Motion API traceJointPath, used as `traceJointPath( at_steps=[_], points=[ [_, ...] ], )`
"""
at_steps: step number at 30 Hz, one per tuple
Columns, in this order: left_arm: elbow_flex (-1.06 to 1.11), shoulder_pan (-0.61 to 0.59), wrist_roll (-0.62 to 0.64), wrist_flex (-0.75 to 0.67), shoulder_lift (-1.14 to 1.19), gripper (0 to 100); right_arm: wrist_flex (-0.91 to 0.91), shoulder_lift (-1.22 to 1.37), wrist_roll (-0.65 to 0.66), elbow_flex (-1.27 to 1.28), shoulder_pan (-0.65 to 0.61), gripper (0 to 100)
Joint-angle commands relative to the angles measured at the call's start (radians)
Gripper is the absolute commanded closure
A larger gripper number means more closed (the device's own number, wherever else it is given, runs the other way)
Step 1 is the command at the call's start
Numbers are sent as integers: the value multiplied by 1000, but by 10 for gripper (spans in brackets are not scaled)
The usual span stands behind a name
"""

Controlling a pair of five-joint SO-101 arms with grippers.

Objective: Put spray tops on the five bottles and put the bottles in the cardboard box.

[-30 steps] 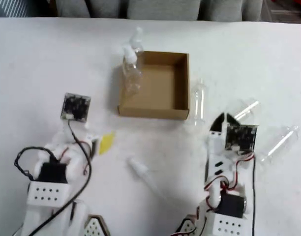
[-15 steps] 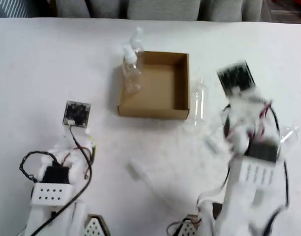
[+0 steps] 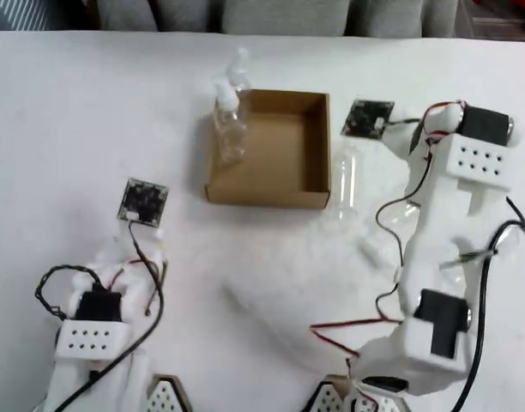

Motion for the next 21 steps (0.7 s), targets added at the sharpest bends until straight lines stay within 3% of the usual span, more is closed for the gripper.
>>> traceJointPath(
  at_steps=[1, 7, 12, 21],
  points=[
    [-9, -7, -14, -32, -19, 976, 7, 50, 104, -44, 45, 776],
    [-6, -12, -23, -32, -19, 976, -125, 183, 173, -44, 101, 754],
    [-5, -7, -129, -32, -18, 976, -254, 297, 175, -46, 116, 728],
    [34, -5, -138, -101, -19, 976, -344, 390, 265, -46, 96, 711]
  ],
)
